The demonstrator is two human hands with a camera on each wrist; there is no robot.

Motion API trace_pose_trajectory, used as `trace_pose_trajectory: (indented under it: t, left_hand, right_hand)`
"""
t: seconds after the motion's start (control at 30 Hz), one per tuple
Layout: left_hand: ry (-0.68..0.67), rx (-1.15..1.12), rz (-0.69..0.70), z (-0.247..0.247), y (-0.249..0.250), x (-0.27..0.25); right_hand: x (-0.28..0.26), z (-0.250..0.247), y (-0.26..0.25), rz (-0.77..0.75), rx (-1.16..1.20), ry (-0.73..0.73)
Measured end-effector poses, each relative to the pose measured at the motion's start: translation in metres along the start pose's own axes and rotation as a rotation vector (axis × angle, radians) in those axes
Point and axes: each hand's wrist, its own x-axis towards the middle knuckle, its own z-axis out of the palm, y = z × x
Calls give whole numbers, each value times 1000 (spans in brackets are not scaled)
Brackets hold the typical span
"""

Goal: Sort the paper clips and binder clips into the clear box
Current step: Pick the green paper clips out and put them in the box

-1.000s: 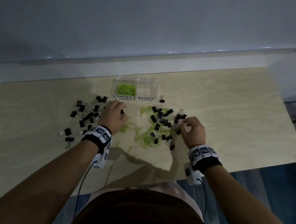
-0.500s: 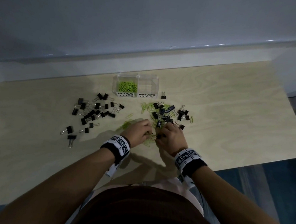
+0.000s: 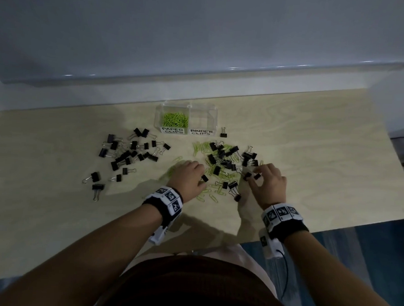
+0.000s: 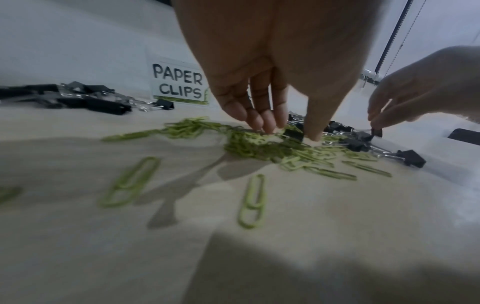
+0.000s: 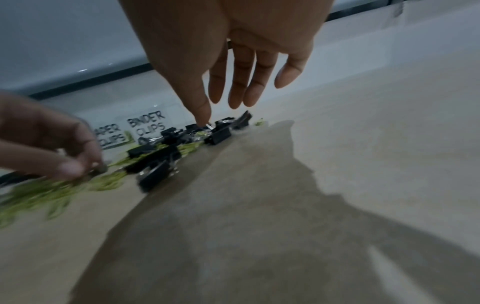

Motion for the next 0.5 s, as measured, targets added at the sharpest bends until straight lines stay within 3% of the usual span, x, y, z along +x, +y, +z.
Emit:
trace_pose_trajectory:
  t: [0.17, 0.37, 0.5]
  left_hand:
    - [30, 82, -77, 3, 13, 5]
    - [150, -191, -30, -9, 7, 0]
    - [306, -220, -154, -30, -27, -4]
  right_hand:
    - [-10, 12, -27, -184, -85, -145]
    - [-8, 20, -43, -177, -151, -269]
    - [-4, 12, -31, -116, -103, -188]
